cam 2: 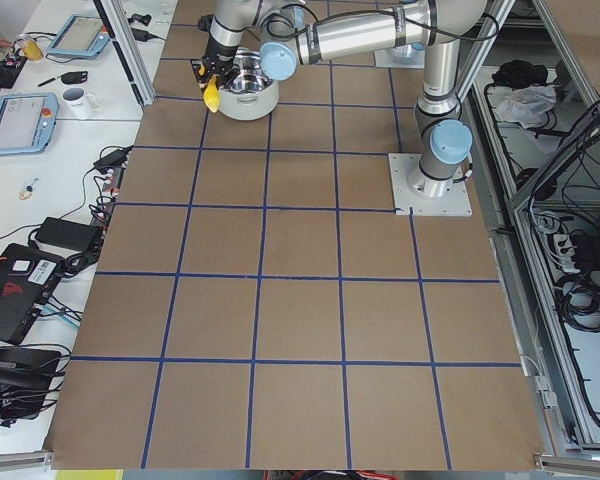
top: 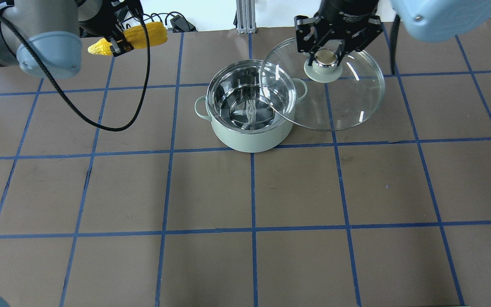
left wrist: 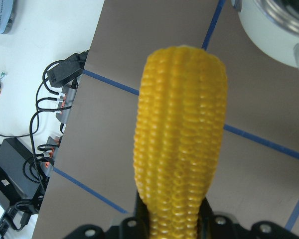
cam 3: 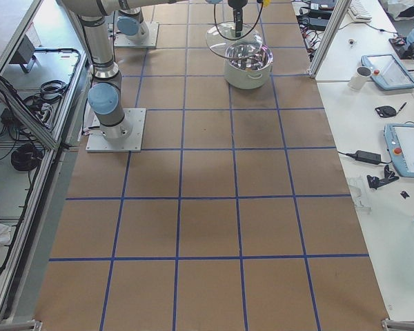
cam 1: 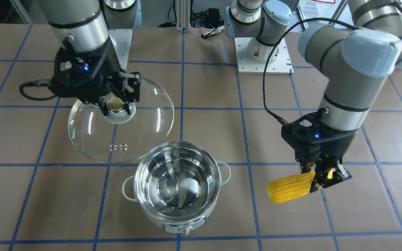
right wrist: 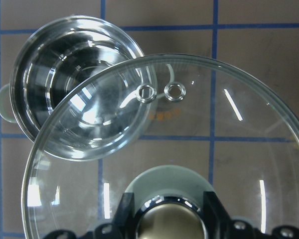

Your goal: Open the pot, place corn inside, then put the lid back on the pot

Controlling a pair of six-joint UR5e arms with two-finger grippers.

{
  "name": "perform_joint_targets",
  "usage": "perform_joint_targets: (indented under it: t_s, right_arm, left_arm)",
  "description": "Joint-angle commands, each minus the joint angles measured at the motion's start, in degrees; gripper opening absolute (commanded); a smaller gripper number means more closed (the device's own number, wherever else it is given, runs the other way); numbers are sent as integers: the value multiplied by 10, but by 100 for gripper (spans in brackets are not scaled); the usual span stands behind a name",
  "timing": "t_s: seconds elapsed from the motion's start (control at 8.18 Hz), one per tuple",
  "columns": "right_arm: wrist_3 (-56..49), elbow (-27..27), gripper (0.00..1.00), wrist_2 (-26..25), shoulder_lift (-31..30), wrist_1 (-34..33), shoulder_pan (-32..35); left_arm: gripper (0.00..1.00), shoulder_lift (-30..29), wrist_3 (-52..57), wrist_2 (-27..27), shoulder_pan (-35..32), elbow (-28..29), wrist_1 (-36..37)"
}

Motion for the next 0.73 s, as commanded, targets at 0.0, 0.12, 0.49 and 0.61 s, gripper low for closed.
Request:
perform_joint_targets:
  t_s: [0.0,0.12,0.49,0.61]
  right_arm:
    - [-117,47,31,-2,-70,70,-46]
    - [-124,53,31,-4,-73,68,-47]
    - [-132,54,33,-5,-74,68,-47]
    - [-132,54,34,-5,-74,67,-47]
  left_arm:
    - [0,22,-206,30,-110,1,-20]
    - [0,17,-304,27,-143,1,-20]
    - [0,1,-352,26,-194,-1,-12]
    - [0,-17,-340,26,-204,-1,-11]
